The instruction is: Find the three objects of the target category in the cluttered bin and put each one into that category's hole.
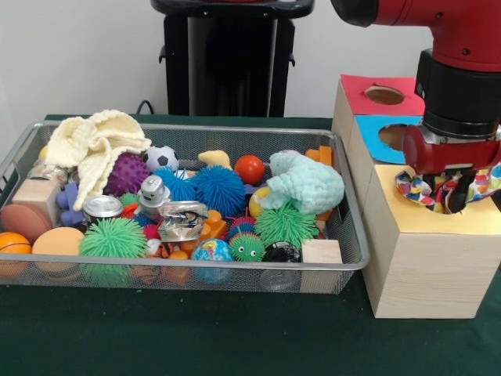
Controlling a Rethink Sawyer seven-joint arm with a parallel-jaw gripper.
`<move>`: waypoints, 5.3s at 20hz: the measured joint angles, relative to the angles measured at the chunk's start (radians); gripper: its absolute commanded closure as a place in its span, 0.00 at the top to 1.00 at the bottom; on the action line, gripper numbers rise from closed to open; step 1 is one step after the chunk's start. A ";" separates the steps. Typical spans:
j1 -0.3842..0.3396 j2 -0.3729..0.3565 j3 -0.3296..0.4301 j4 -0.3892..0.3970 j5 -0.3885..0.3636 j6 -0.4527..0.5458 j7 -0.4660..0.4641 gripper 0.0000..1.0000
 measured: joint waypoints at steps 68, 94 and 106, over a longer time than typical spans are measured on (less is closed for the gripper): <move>0.012 -0.129 -0.011 0.076 0.010 0.129 0.000 1.00; 0.012 -0.119 -0.012 0.077 0.016 0.128 0.000 0.00; 0.012 -0.090 -0.012 0.076 0.035 0.081 0.000 0.00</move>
